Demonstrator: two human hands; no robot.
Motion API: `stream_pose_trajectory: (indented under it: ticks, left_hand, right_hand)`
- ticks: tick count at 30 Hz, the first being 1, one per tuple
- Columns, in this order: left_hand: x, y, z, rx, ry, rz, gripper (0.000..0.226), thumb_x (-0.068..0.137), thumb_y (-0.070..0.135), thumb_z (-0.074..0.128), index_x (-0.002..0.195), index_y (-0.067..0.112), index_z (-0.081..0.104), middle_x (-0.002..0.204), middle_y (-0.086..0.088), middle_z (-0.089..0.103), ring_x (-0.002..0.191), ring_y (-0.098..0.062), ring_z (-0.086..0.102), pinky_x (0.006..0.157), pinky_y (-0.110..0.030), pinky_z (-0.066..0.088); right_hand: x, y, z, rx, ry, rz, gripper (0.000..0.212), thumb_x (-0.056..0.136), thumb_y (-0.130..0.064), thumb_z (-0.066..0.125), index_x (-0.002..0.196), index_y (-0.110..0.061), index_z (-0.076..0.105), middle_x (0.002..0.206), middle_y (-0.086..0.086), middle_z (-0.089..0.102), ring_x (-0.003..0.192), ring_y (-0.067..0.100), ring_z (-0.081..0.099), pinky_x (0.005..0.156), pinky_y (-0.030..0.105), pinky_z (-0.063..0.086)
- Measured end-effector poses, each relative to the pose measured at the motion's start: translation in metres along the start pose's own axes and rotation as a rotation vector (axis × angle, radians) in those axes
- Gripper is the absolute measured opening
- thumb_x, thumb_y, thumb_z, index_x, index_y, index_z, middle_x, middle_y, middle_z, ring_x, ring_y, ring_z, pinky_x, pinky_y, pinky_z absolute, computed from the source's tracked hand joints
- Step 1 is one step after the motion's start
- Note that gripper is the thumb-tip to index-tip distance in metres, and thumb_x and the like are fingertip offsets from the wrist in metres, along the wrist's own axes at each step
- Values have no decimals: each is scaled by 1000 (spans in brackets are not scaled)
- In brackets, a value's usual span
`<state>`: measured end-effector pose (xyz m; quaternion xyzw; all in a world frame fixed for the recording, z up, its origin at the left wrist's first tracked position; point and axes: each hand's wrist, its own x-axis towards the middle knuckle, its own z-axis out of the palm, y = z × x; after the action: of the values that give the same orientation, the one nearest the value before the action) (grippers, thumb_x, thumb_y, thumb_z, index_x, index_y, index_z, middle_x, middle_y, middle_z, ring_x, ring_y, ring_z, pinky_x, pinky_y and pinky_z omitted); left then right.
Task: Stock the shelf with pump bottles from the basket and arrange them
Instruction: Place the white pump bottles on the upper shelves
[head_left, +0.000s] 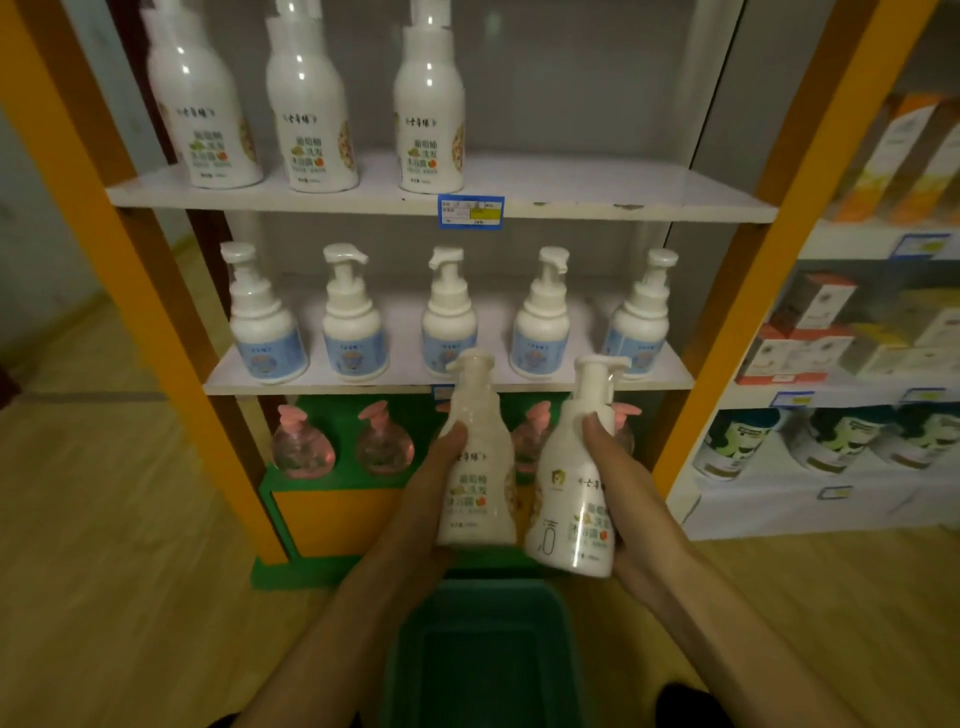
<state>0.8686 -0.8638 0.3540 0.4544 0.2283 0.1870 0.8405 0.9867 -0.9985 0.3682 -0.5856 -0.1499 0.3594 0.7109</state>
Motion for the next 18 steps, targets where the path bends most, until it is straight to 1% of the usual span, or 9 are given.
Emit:
stream_pose_trajectory:
  ticks: [1, 3, 5, 7, 9, 11, 15, 17, 18]
  left_hand:
    - [1, 2, 0, -11, 4, 4, 66, 58, 55, 65, 114, 19, 57, 83, -5, 76, 75, -21, 73, 57, -33, 56]
    - [5, 8, 4, -33, 25, 20, 57, 59, 54, 64, 104, 19, 61, 79, -6, 76, 70, -21, 73, 53, -34, 56]
    - [12, 18, 9, -52, 48, 43, 48, 65, 51, 61, 99, 18, 62, 76, -7, 75, 66, -22, 73, 50, -34, 56]
    - [20, 31, 18, -36, 47, 71, 40, 74, 48, 58, 97, 15, 63, 71, -8, 75, 60, -22, 72, 45, -32, 54]
    - [25, 46, 28, -13, 28, 96, 32, 84, 42, 54, 92, 12, 63, 62, -6, 73, 52, -19, 70, 38, -29, 51]
    - [30, 61, 39, -16, -30, 110, 34, 84, 43, 53, 90, 11, 62, 59, -7, 72, 49, -20, 68, 37, -29, 51]
    - [40, 89, 59, -51, -115, 174, 58, 64, 53, 59, 104, 12, 64, 84, -17, 72, 67, -27, 69, 48, -34, 56]
    - [45, 102, 63, -84, -119, 226, 54, 65, 51, 60, 105, 15, 64, 88, -14, 72, 73, -27, 70, 58, -38, 59]
    - [47, 107, 65, -96, -122, 241, 51, 66, 51, 61, 103, 16, 64, 87, -13, 72, 73, -26, 70, 58, -37, 59]
  right_hand:
    - [2, -10, 1, -20, 5, -35, 65, 68, -57, 68, 122, -24, 55, 106, 10, 71, 94, 26, 70, 79, 45, 57]
    - [9, -40, 6, -59, 38, -136, 65, 65, -57, 70, 119, -24, 55, 102, 7, 72, 92, 23, 71, 73, 41, 58]
    - [19, -77, 15, -79, 66, -262, 56, 68, -55, 70, 115, -27, 55, 92, 0, 74, 86, 18, 72, 61, 32, 57]
    - [30, -120, 27, -118, 102, -403, 44, 76, -51, 68, 111, -27, 54, 91, 0, 73, 81, 13, 72, 56, 27, 56]
    - [41, -161, 41, -195, 148, -540, 41, 79, -50, 67, 109, -25, 54, 98, 1, 70, 80, 10, 72, 60, 26, 57]
    - [53, -198, 55, -235, 178, -641, 40, 80, -50, 67, 108, -23, 56, 101, 1, 68, 83, 11, 71, 65, 28, 57]
    - [78, -249, 78, -303, 178, -734, 41, 84, -43, 66, 115, -17, 59, 103, 2, 69, 88, 11, 69, 70, 25, 57]
    - [93, -260, 85, -300, 177, -728, 42, 85, -39, 66, 117, -13, 59, 104, 4, 69, 88, 12, 68, 69, 23, 56]
    - [100, -261, 88, -300, 174, -720, 41, 86, -37, 66, 117, -12, 60, 103, 4, 69, 88, 12, 68, 68, 23, 56]
